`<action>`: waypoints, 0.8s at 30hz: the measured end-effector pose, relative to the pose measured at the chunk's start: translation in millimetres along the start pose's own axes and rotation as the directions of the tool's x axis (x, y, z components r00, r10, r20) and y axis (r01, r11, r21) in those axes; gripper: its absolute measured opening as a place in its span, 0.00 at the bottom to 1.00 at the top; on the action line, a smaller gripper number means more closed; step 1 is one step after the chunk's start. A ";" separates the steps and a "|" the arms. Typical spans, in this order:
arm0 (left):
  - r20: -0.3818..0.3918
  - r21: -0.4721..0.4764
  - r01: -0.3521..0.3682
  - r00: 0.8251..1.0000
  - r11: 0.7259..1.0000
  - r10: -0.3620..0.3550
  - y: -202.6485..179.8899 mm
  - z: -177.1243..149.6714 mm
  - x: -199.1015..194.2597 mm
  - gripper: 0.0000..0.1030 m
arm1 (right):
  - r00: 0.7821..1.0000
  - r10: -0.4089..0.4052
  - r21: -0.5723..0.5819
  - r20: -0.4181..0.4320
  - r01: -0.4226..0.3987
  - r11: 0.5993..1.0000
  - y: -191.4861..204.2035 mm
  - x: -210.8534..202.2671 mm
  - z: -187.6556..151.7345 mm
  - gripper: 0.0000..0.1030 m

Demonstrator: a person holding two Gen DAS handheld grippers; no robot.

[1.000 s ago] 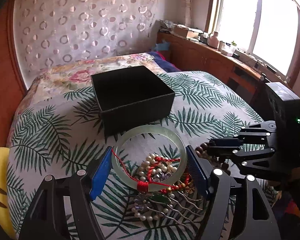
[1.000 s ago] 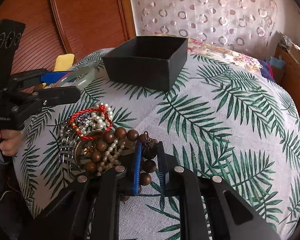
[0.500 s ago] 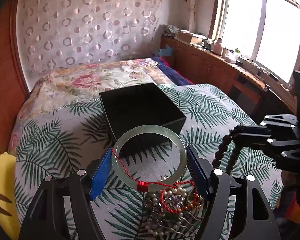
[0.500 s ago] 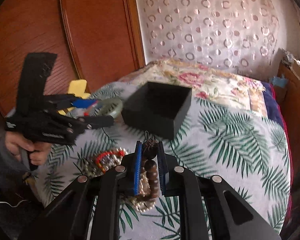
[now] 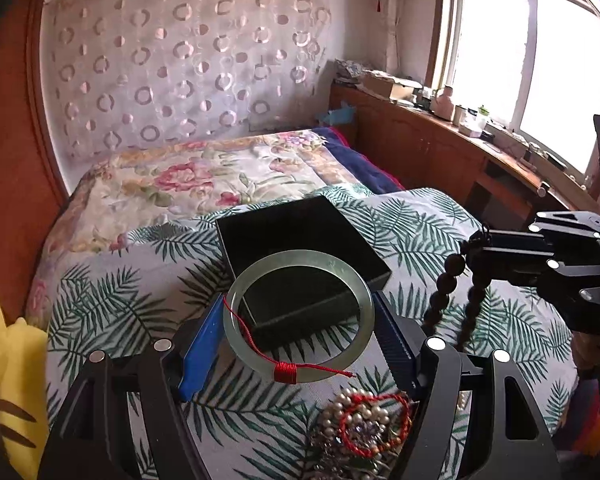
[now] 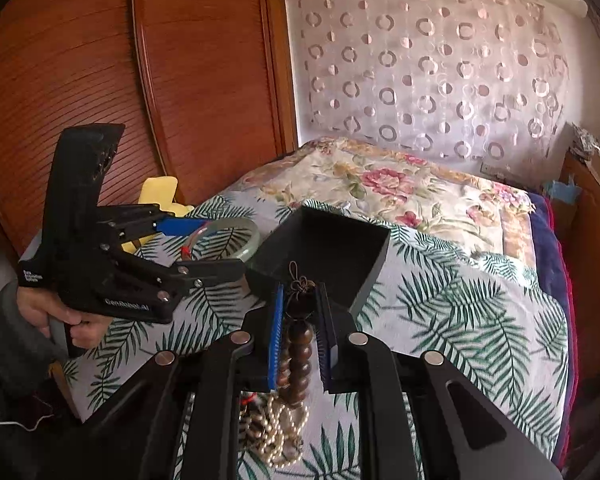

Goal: Organize jewelry
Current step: 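Lower the jade bangle and bead bracelet into the black box, opening both grippers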

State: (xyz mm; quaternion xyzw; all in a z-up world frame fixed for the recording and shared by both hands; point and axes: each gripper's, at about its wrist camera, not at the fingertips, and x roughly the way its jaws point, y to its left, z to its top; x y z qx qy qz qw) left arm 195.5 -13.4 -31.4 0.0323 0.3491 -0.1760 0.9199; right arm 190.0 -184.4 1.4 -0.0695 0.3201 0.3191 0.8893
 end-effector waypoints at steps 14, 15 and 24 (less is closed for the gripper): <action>-0.032 -0.004 -0.040 0.999 0.999 0.040 5.0 24.1 51.9 0.67 | 0.997 -0.032 -0.023 0.064 0.034 0.999 -23.0 24.3 55.2 0.16; -0.035 -0.003 -0.040 0.999 0.999 0.040 5.2 24.3 55.0 0.67 | 0.998 -0.030 -0.022 0.063 0.032 0.999 -24.8 26.5 56.2 0.16; -0.059 -0.008 -0.047 0.997 0.999 0.047 5.8 25.2 70.4 0.67 | 1.000 -0.003 0.016 -0.012 0.003 1.000 -41.1 67.1 49.6 0.16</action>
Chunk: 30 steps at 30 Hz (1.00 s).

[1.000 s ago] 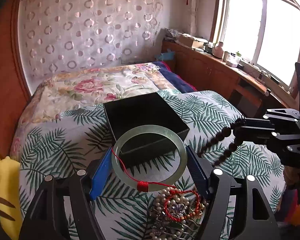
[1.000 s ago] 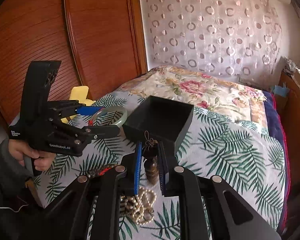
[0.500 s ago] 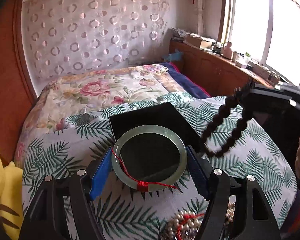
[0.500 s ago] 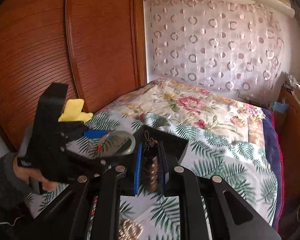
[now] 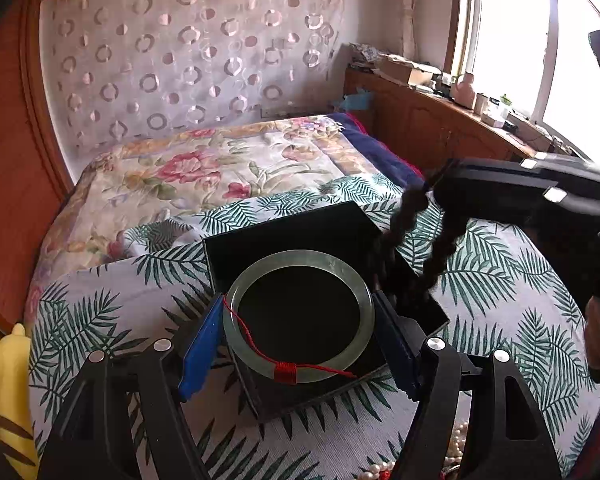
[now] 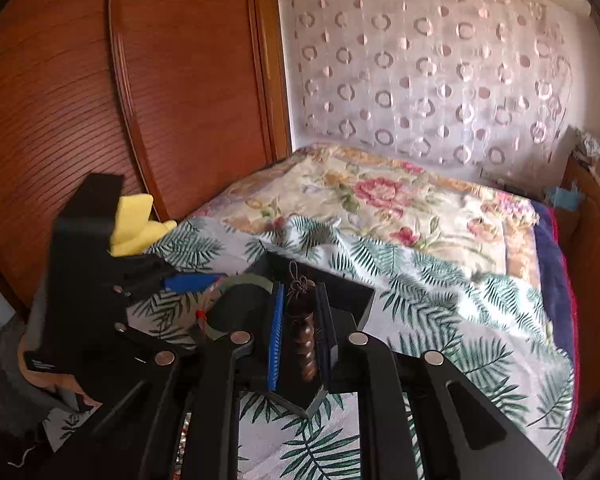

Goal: Organize jewelry
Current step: 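Lower the jade bangle and bead bracelet into the black box, opening both grippers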

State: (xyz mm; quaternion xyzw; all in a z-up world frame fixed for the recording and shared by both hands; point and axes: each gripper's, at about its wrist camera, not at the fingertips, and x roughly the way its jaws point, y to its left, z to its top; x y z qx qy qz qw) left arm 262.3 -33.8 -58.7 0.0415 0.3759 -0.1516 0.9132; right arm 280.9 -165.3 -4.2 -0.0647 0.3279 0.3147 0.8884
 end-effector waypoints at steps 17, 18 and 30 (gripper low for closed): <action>0.073 -0.055 -0.050 0.996 0.997 0.054 16.2 -23.6 -41.5 0.84 | 0.997 0.028 0.036 -0.072 -0.025 0.999 0.7 31.5 -20.4 0.17; 0.073 -0.062 -0.053 0.996 0.997 0.058 18.1 -28.3 -45.3 0.85 | 0.997 0.026 0.037 -0.071 -0.024 0.999 3.0 31.5 -21.3 0.17; 0.079 -0.097 -0.067 0.994 0.993 0.074 25.2 -71.9 -83.5 0.85 | 0.999 -0.018 0.067 -0.027 0.020 0.998 20.1 -10.1 -46.5 0.24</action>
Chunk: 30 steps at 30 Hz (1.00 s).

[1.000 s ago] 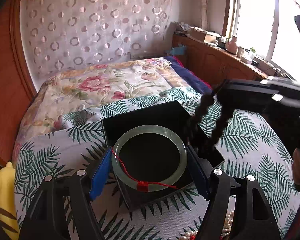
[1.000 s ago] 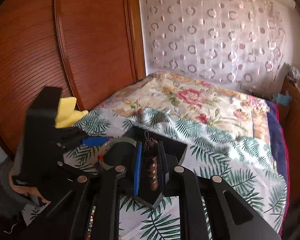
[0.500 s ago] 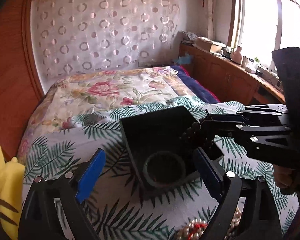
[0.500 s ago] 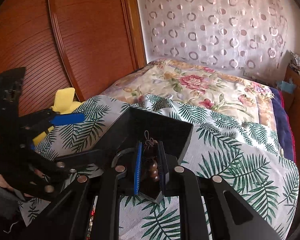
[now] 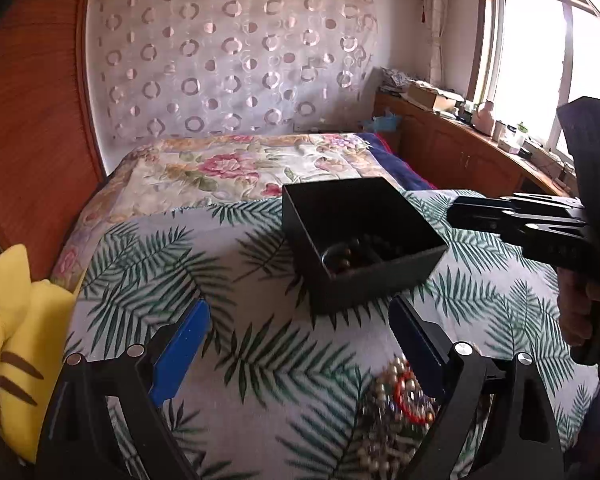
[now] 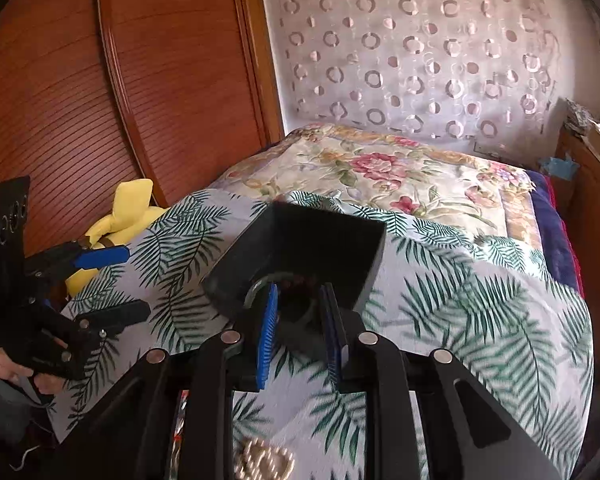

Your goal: Organize jewelry

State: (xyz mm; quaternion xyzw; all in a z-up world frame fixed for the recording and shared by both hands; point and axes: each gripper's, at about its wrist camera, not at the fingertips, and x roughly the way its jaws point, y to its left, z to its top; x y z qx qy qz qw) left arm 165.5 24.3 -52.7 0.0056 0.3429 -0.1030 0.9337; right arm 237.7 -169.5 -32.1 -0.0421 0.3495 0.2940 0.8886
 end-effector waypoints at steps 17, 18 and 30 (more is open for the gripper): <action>-0.029 0.020 0.013 1.000 1.000 -0.012 -12.1 -74.5 -32.7 0.85 | 0.999 -0.009 0.051 -0.053 0.012 0.999 31.9 -18.7 -106.6 0.24; -0.029 0.019 0.011 1.000 1.000 -0.011 -11.6 -77.1 -34.7 0.85 | 0.999 -0.002 0.046 -0.050 0.004 0.999 35.8 -19.1 -107.7 0.24; -0.028 0.010 -0.006 1.000 1.000 0.006 0.1 -88.7 -50.4 0.85 | 0.991 0.086 -0.078 -0.099 -0.094 0.992 89.1 -1.3 -98.7 0.24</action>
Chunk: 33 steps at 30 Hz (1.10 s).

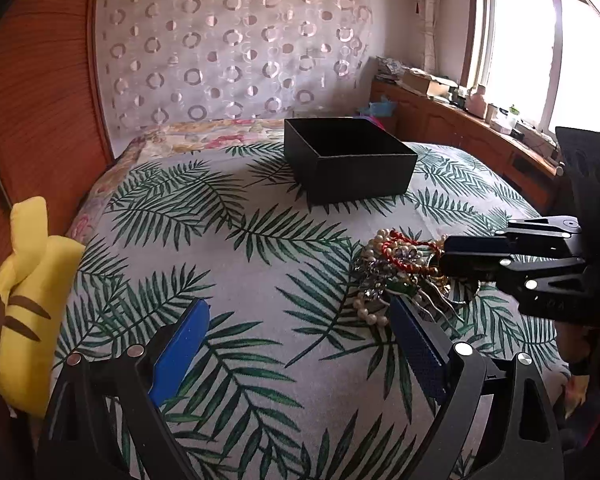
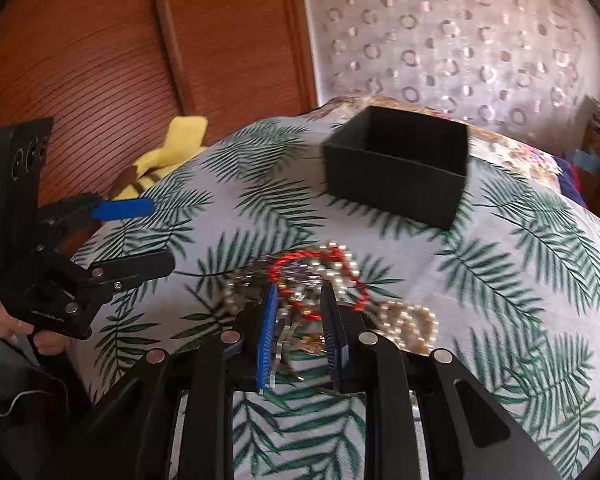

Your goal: Organize jewelry

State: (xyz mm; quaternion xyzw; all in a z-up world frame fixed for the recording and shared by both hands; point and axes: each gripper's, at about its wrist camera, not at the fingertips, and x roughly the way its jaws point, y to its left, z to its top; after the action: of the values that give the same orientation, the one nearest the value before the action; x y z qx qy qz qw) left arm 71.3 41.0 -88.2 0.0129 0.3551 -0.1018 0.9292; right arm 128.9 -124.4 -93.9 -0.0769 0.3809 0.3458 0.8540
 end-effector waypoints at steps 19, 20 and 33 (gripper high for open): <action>-0.018 -0.003 0.001 1.000 1.000 -0.001 -0.6 -7.4 3.2 0.85 | 1.000 -0.004 -0.020 -0.017 0.004 1.000 0.8 2.8 -3.3 0.08; -0.020 -0.002 0.004 1.000 1.000 -0.004 -1.2 -7.5 4.2 0.85 | 1.000 -0.009 -0.009 -0.002 0.009 1.000 -1.5 -2.3 -4.1 0.08; -0.051 0.010 0.089 0.995 0.996 -0.089 -23.6 3.0 20.7 0.85 | 0.984 -0.162 0.058 0.070 0.158 0.986 -28.8 -43.6 -33.9 0.08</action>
State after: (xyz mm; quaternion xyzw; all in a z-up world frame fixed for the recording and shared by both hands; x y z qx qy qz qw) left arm 83.7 13.9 -98.5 0.0054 0.3779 -0.1449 0.9144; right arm 106.8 -182.6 -90.6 -0.0718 0.3502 0.2686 0.8945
